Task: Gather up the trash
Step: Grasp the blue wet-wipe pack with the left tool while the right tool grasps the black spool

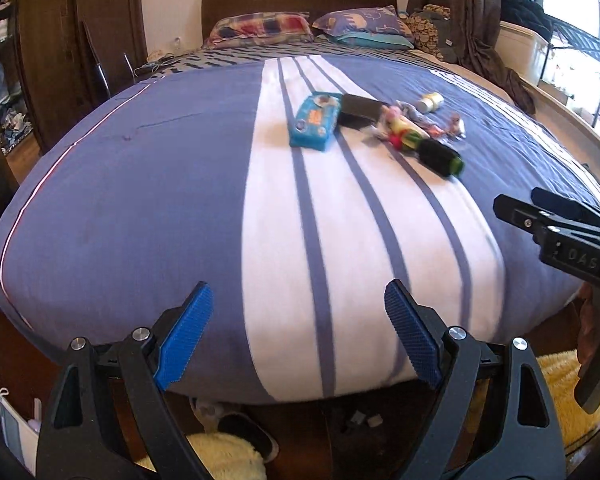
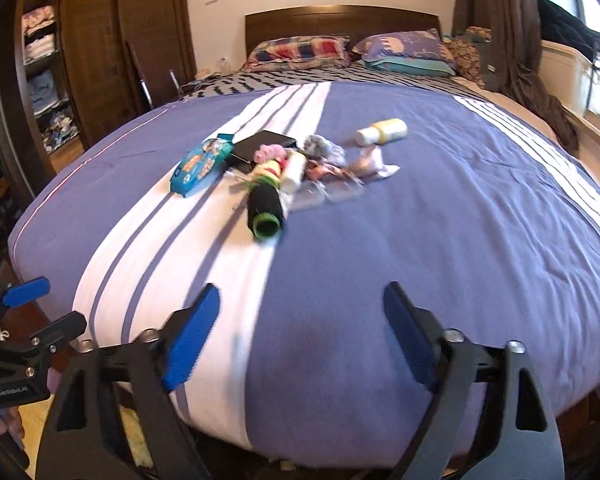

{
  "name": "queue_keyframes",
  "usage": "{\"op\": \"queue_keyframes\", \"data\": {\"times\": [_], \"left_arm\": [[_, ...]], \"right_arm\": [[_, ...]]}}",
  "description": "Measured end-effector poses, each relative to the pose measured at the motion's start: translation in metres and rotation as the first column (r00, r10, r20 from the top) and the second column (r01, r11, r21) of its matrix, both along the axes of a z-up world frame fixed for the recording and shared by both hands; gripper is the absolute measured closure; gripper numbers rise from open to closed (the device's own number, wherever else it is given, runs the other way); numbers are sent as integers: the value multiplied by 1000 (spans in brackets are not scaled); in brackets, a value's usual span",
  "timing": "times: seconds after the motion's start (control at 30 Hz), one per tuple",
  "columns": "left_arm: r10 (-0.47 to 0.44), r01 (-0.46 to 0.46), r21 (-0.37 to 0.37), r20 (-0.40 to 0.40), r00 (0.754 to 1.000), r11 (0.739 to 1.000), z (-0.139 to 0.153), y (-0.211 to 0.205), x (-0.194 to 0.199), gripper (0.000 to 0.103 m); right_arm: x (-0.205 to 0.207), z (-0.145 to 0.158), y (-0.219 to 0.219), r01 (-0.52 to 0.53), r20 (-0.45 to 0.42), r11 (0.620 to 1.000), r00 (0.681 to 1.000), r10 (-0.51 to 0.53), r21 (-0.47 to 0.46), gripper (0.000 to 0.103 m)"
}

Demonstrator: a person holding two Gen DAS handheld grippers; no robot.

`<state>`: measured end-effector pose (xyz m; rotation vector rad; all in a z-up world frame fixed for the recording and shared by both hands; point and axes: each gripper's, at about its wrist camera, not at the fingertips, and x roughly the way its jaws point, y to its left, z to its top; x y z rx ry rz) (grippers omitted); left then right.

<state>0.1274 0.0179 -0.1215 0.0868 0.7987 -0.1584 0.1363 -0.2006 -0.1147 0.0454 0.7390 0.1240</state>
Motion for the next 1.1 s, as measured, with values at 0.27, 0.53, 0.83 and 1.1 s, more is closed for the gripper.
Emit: {"op": "queue_keyframes", "data": {"times": [0.27, 0.53, 0.83, 1.1], "left_arm": [[5, -5, 3, 18, 1000, 1000, 5, 0, 50, 20], [-13, 13, -11, 3, 1000, 1000, 1, -9, 101, 20], [-37, 36, -31, -10, 999, 999, -5, -23, 161, 20], [-62, 61, -34, -41, 997, 998, -12, -34, 198, 21]], "right_arm": [[47, -6, 17, -53, -5, 999, 999, 53, 10, 58], [70, -11, 24, -81, -1, 997, 997, 81, 19, 71], [74, -10, 28, -113, 23, 994, 993, 112, 0, 76], [74, -12, 25, -126, 27, 992, 992, 126, 15, 76]]}}
